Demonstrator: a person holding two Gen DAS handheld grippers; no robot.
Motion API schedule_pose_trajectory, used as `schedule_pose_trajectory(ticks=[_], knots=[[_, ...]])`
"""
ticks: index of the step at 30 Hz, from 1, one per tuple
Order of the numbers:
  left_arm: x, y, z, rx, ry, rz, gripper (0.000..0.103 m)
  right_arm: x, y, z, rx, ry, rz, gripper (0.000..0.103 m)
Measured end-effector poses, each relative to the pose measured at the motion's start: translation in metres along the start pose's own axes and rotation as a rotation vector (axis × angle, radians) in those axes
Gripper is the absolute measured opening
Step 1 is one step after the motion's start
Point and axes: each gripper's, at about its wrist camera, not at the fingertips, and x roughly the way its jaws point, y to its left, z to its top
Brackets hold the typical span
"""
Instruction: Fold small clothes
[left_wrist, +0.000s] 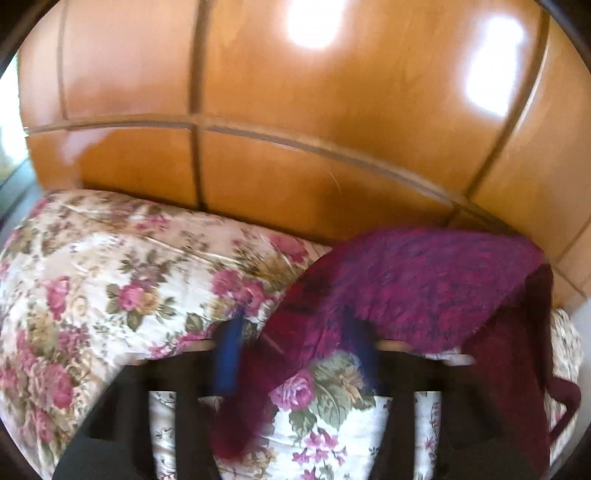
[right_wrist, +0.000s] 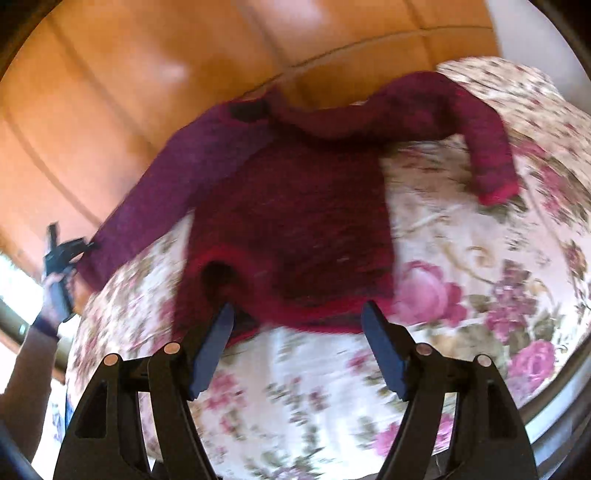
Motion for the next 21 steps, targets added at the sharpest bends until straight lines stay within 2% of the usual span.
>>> schedule_pose_trajectory(ticks=[2, 5, 8, 10, 12, 15, 17, 18, 19, 21], knots=[[-0.015, 0.002, -0.012, -0.037, -0.060, -0.020, 0.083, 0.005, -0.017, 0.008, 0.030, -0.004, -0.033, 0.072], [-0.021, -0.009, -0.047, -0.049, -0.023, -0.169, 0.083, 0.019, -0.027, 0.014, 0.079, -0.002, -0.054, 0.072], [-0.016, -0.035, -0.103, -0.031, 0.106, -0.387, 0.079, 0.034, -0.028, 0.025, 0.112, 0.014, -0.054, 0.069], [-0.004, -0.064, -0.149, -0.021, 0.243, -0.533, 0.077, 0.047, -0.033, 0.028, 0.127, 0.038, -0.046, 0.067], [0.006, -0.089, -0.181, -0.032, 0.351, -0.631, 0.077, 0.061, -0.036, 0.031, 0.132, 0.061, -0.043, 0.065], [0.017, -0.124, -0.215, -0.044, 0.442, -0.702, 0.077, 0.080, -0.037, 0.035, 0.106, 0.086, -0.040, 0.065], [0.018, -0.140, -0.227, -0.052, 0.455, -0.741, 0.075, 0.085, -0.031, 0.038, 0.066, 0.099, -0.036, 0.061], [0.017, -0.149, -0.230, -0.034, 0.444, -0.744, 0.058, 0.089, -0.029, 0.040, 0.052, 0.108, -0.033, 0.053], [0.018, -0.156, -0.232, -0.023, 0.457, -0.759, 0.035, 0.094, -0.027, 0.041, 0.032, 0.122, -0.030, 0.049], [0.020, -0.164, -0.234, -0.018, 0.471, -0.755, 0.015, 0.099, -0.019, 0.044, -0.011, 0.142, -0.028, 0.037]])
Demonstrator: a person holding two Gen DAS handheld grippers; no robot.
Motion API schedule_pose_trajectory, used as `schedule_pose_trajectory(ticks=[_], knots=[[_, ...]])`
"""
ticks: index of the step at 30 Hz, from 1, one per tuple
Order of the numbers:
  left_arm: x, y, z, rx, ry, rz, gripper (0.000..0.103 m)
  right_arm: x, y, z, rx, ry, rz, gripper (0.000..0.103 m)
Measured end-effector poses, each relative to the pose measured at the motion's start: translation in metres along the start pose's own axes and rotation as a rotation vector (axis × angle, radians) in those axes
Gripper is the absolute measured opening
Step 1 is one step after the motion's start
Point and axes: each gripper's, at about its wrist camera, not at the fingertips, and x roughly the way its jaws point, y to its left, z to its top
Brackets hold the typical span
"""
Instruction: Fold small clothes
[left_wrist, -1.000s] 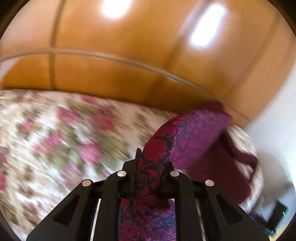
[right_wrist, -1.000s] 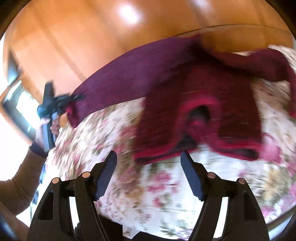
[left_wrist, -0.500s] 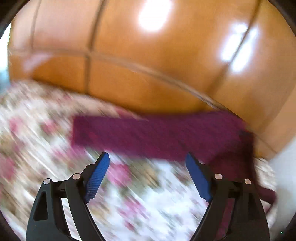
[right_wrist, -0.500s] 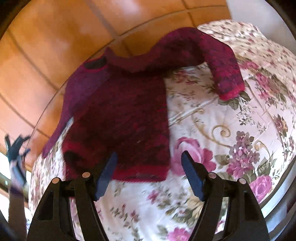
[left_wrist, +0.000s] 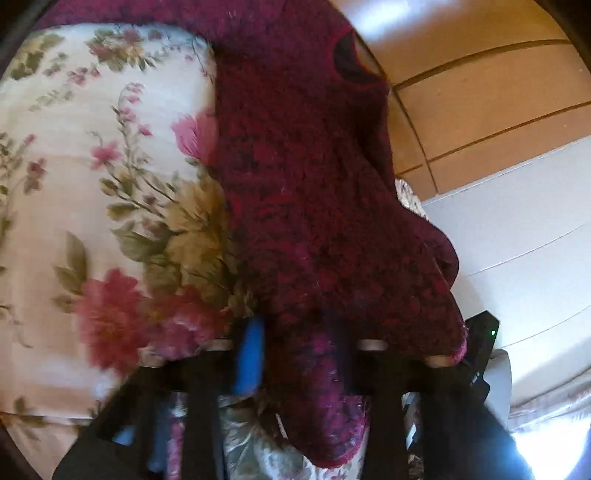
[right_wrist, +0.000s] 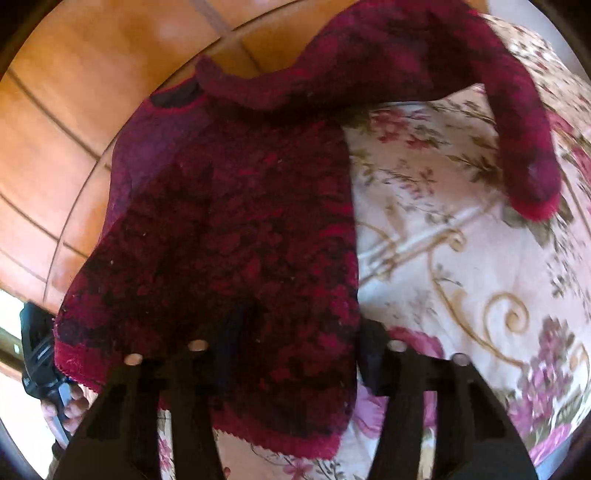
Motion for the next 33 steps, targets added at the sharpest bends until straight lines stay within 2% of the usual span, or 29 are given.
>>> schedule_pose_trajectory(ticks=[3, 5, 10, 13, 15, 18, 20, 22, 25, 27, 28, 29, 31, 32, 33], knots=[[-0.013, -0.001, 0.002, 0.004, -0.049, -0.003, 0.009, -0.004, 0.013, 0.006, -0.062, 0.006, -0.001, 0.025], [-0.032, 0.000, 0.004, 0.027, -0.092, 0.000, 0.009, -0.010, 0.021, 0.008, -0.102, -0.009, 0.001, 0.022], [-0.108, 0.015, 0.004, 0.100, -0.191, 0.064, 0.007, -0.039, 0.053, 0.008, -0.200, -0.049, 0.085, 0.019], [-0.140, 0.029, -0.009, 0.105, -0.204, 0.104, 0.007, -0.050, 0.070, -0.010, -0.275, -0.037, 0.112, 0.019], [-0.154, 0.036, -0.028, 0.118, -0.204, 0.132, 0.006, -0.056, 0.074, -0.025, -0.317, -0.023, 0.098, 0.019], [-0.172, 0.043, -0.061, 0.086, -0.214, 0.122, 0.002, -0.063, 0.061, -0.045, -0.323, 0.000, 0.058, 0.018], [-0.173, 0.045, -0.079, 0.053, -0.219, 0.114, 0.000, -0.062, 0.043, -0.054, -0.288, 0.025, 0.030, 0.018], [-0.171, 0.040, -0.103, 0.066, -0.200, 0.135, 0.000, -0.063, 0.022, -0.064, -0.228, 0.054, 0.025, 0.017], [-0.167, 0.044, -0.122, 0.065, -0.162, 0.156, 0.000, -0.063, 0.008, -0.077, -0.199, 0.065, -0.011, 0.016], [-0.172, 0.050, -0.121, 0.046, -0.185, 0.114, 0.000, -0.060, 0.002, -0.077, -0.162, 0.060, 0.000, 0.016], [-0.174, 0.051, -0.119, 0.038, -0.204, 0.114, 0.006, -0.060, 0.007, -0.075, -0.172, 0.055, -0.009, 0.016], [-0.176, 0.051, -0.115, 0.026, -0.214, 0.097, 0.015, -0.059, 0.012, -0.074, -0.187, 0.050, -0.020, 0.016], [-0.179, 0.054, -0.114, -0.007, -0.233, 0.076, 0.067, -0.059, 0.018, -0.075, -0.196, 0.045, -0.031, 0.019], [-0.181, 0.055, -0.113, -0.032, -0.252, 0.070, 0.072, -0.058, 0.018, -0.075, -0.194, 0.043, -0.034, 0.027], [-0.178, 0.057, -0.111, -0.044, -0.253, 0.049, 0.072, -0.058, 0.019, -0.073, -0.189, 0.037, -0.039, 0.036]])
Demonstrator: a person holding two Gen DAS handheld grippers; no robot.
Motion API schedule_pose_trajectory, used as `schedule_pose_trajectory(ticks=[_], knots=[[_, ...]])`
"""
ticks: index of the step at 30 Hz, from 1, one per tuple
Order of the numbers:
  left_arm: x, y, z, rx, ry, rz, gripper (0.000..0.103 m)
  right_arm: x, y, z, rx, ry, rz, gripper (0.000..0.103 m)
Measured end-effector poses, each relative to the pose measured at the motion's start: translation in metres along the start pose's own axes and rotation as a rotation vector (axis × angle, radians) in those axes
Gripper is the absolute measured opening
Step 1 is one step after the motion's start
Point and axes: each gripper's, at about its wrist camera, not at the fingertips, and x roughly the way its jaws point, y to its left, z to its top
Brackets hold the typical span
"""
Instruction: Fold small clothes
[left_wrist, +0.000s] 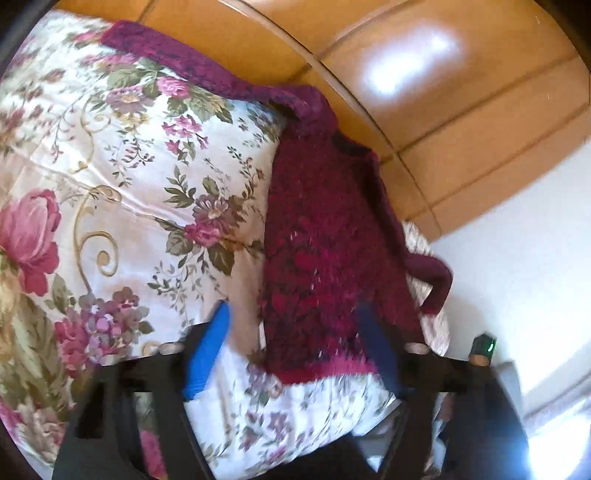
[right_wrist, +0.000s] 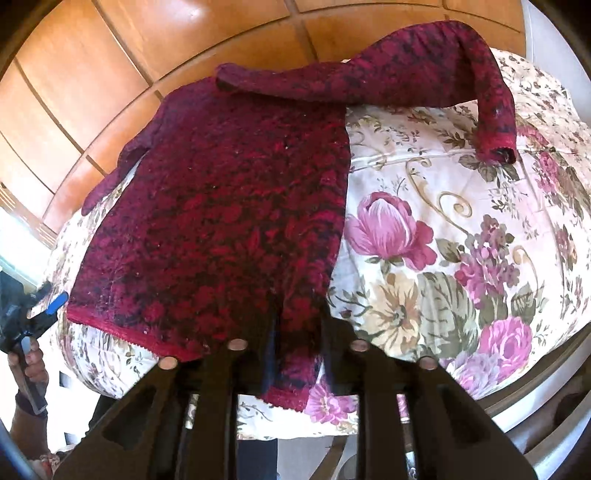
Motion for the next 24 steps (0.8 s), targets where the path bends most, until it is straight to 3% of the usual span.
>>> schedule_pose_trajectory(ticks=[2, 5, 7, 10, 11, 14, 19, 24], knots=[[0.011, 0.001, 0.003, -0.008, 0.012, -0.001, 0.072, 0.003, -0.004, -0.003, 0.015, -0.003, 0.012, 0.056], [0.034, 0.001, 0.003, -0.015, 0.066, -0.012, 0.065, 0.015, -0.001, 0.003, 0.021, 0.009, 0.024, 0.058], [0.050, -0.005, 0.000, 0.020, 0.111, -0.011, 0.031, 0.024, 0.002, 0.004, 0.010, 0.031, 0.028, 0.055], [0.052, -0.013, -0.003, 0.072, 0.103, 0.006, 0.011, 0.024, 0.012, 0.006, -0.035, 0.033, 0.025, 0.033], [0.048, -0.015, -0.003, 0.085, 0.094, 0.009, 0.010, 0.021, 0.014, 0.005, -0.049, 0.028, 0.027, 0.026], [0.029, -0.027, -0.007, 0.140, 0.064, 0.009, 0.008, 0.000, 0.020, 0.007, -0.096, -0.008, 0.033, 0.019], [0.006, -0.043, -0.035, 0.170, 0.082, -0.022, 0.008, -0.021, 0.008, -0.005, -0.130, 0.003, 0.002, 0.017], [0.018, -0.036, -0.063, 0.147, 0.146, 0.027, 0.008, -0.006, -0.011, -0.022, -0.084, 0.064, -0.026, 0.017]])
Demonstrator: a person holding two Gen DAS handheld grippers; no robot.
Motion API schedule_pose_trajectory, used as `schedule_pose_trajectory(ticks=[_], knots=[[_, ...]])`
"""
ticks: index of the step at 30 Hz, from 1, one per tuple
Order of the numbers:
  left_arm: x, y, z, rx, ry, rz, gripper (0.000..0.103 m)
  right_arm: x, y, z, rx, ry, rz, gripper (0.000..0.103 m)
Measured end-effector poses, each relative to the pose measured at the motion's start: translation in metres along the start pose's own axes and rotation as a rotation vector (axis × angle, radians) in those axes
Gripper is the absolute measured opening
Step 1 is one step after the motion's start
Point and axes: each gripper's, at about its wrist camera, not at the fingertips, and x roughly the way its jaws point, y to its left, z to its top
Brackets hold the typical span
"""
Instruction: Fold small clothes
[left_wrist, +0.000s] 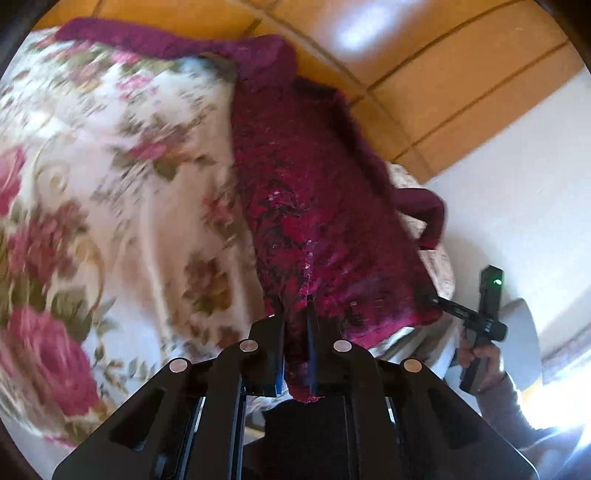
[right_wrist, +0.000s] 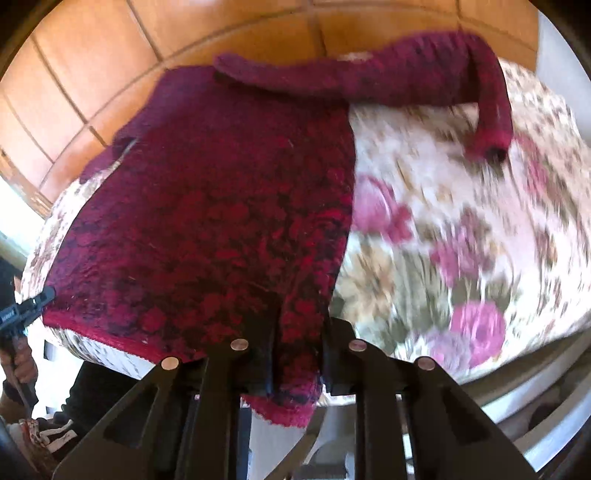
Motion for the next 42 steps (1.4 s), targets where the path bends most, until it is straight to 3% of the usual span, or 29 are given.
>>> schedule_pose_trajectory(ticks=[2, 3, 5, 6, 7, 9, 12, 14, 18, 22, 27, 33, 37, 38, 40, 42], knots=[[-0.002, 0.002, 0.002, -0.006, 0.005, 0.000, 0.012, 0.000, 0.001, 0.002, 0.004, -0.006, -0.001, 0.019], [-0.005, 0.003, 0.008, -0.014, -0.009, 0.018, 0.017, -0.001, 0.001, 0.006, 0.006, -0.006, -0.013, 0.028], [-0.012, 0.009, 0.020, -0.025, -0.038, 0.023, 0.037, -0.005, 0.005, 0.011, -0.007, -0.033, -0.050, 0.047], [-0.019, 0.017, 0.029, -0.050, -0.079, 0.053, 0.057, -0.008, 0.005, 0.015, -0.014, -0.048, -0.058, 0.049], [-0.026, 0.027, 0.038, -0.085, -0.126, 0.085, 0.065, -0.012, 0.009, 0.020, -0.019, -0.072, -0.073, 0.052], [-0.036, 0.049, 0.058, -0.159, -0.186, 0.131, 0.066, -0.018, 0.019, 0.029, -0.027, -0.121, -0.088, 0.067], [-0.050, 0.089, 0.089, -0.275, -0.270, 0.254, 0.066, -0.017, 0.045, 0.044, -0.057, -0.179, -0.062, 0.074], [-0.055, 0.112, 0.105, -0.338, -0.310, 0.295, 0.071, -0.006, 0.068, 0.055, -0.087, -0.191, -0.015, 0.077], [-0.071, 0.168, 0.145, -0.497, -0.394, 0.323, 0.071, 0.025, 0.111, 0.072, -0.137, -0.183, 0.063, 0.078], [-0.082, 0.196, 0.188, -0.487, -0.439, 0.422, 0.071, 0.067, 0.157, 0.082, -0.198, -0.148, 0.115, 0.078], [-0.085, 0.220, 0.249, -0.459, -0.472, 0.528, 0.071, 0.100, 0.175, 0.085, -0.249, -0.112, 0.096, 0.080], [-0.073, 0.261, 0.301, -0.559, -0.456, 0.480, 0.071, 0.114, 0.174, 0.079, -0.276, -0.118, 0.091, 0.091], [-0.056, 0.280, 0.323, -0.598, -0.437, 0.489, 0.071, 0.119, 0.180, 0.078, -0.302, -0.112, 0.083, 0.099], [-0.053, 0.283, 0.326, -0.600, -0.436, 0.484, 0.068, 0.120, 0.181, 0.078, -0.307, -0.111, 0.081, 0.100], [-0.049, 0.281, 0.334, -0.561, -0.433, 0.484, 0.020, 0.121, 0.182, 0.078, -0.314, -0.111, 0.078, 0.101], [-0.053, 0.272, 0.335, -0.498, -0.461, 0.511, 0.011, 0.121, 0.181, 0.078, -0.311, -0.112, 0.083, 0.101]])
